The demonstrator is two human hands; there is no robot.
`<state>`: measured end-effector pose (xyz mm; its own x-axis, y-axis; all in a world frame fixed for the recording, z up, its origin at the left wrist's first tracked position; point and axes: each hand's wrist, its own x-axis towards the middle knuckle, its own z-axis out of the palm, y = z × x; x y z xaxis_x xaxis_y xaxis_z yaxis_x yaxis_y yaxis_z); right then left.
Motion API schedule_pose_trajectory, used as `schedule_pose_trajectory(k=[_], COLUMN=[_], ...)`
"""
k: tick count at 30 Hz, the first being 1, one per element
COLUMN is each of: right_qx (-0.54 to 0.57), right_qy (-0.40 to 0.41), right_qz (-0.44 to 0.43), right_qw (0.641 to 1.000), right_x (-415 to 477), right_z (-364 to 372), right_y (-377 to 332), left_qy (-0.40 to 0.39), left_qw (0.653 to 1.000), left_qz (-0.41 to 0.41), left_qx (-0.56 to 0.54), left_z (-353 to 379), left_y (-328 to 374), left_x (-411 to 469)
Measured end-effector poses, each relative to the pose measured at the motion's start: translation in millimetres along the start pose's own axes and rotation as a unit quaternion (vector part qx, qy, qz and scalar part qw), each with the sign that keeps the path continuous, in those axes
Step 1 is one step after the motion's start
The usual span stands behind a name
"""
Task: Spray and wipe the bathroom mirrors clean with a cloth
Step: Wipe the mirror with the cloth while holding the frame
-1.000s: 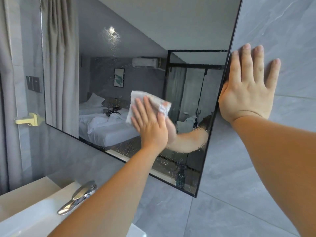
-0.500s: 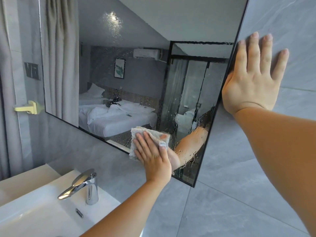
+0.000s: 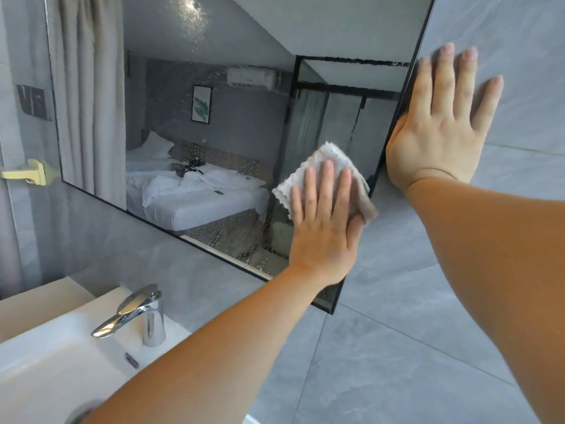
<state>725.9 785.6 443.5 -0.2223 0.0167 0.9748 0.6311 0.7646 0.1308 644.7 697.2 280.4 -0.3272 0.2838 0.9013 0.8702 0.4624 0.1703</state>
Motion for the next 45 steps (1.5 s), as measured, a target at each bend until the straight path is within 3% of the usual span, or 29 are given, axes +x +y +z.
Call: schedule_pose_trajectory(k=[5, 11, 15, 19, 21, 22, 23, 25, 26, 28, 30, 32, 37, 39, 43, 45], right_qx=[-0.01, 0.0, -0.003, -0.003, -0.007, -0.005, -0.003, -0.004, -0.006, 0.0, 0.0, -0.004, -0.003, 0.0, 0.005, 0.006], right_qy=[0.0, -0.003, -0.001, 0.002, 0.001, 0.0, -0.002, -0.007, -0.008, -0.007, -0.006, -0.003, 0.014, 0.014, 0.024, 0.029], right_qz=[-0.003, -0.005, -0.001, -0.002, 0.0, 0.002, 0.004, 0.004, 0.006, 0.009, 0.009, 0.008, 0.006, 0.006, 0.007, 0.008], right_qw=[1.0, 1.0, 1.0, 1.0, 1.0, 1.0, 1.0, 1.0, 1.0, 1.0, 1.0, 1.0, 1.0, 1.0, 1.0, 1.0], right_x=[-1, -2, -2, -1, -2, -2, -1, -1, -1, -2, -2, -1, -2, -2, -2, -2], right_z=[0, -1, 0, 2, 3, 3, 3, 2, 2, 2, 1, 2, 5, 4, 5, 6], right_y=[0, 0, 0, 0, 1, 1, 1, 0, 0, 0, 0, 0, 0, 1, 0, 1], left_qy=[-0.027, -0.039, 0.022, 0.048, 0.038, 0.038, 0.036, 0.002, -0.021, -0.036, -0.016, 0.006, 0.039, 0.032, -0.018, -0.035], left_qw=[1.0, 0.998, 0.971, 0.88, 0.853, 0.875, 0.919, 0.993, 1.0, 0.99, 0.985, 0.988, 0.995, 0.998, 0.982, 0.977], left_qz=[-0.006, -0.038, -0.226, -0.437, -0.487, -0.454, -0.37, -0.108, 0.011, 0.133, 0.16, 0.133, -0.085, -0.049, 0.161, 0.186], left_qx=[-0.005, -0.022, -0.076, -0.179, -0.186, -0.166, -0.129, -0.04, -0.005, 0.041, 0.067, 0.074, 0.019, 0.037, 0.096, 0.099], left_z=[43, 44, 37, 8, -5, -10, -12, -14, -14, -18, -25, -31, -39, -41, -50, -56], left_y=[-35, -45, -85, -135, -128, -116, -100, -63, -48, -35, -43, -58, -68, -62, -61, -64], left_x=[-107, -112, -69, -7, 15, 22, 24, 17, 12, 15, 35, 62, 121, 117, 93, 92])
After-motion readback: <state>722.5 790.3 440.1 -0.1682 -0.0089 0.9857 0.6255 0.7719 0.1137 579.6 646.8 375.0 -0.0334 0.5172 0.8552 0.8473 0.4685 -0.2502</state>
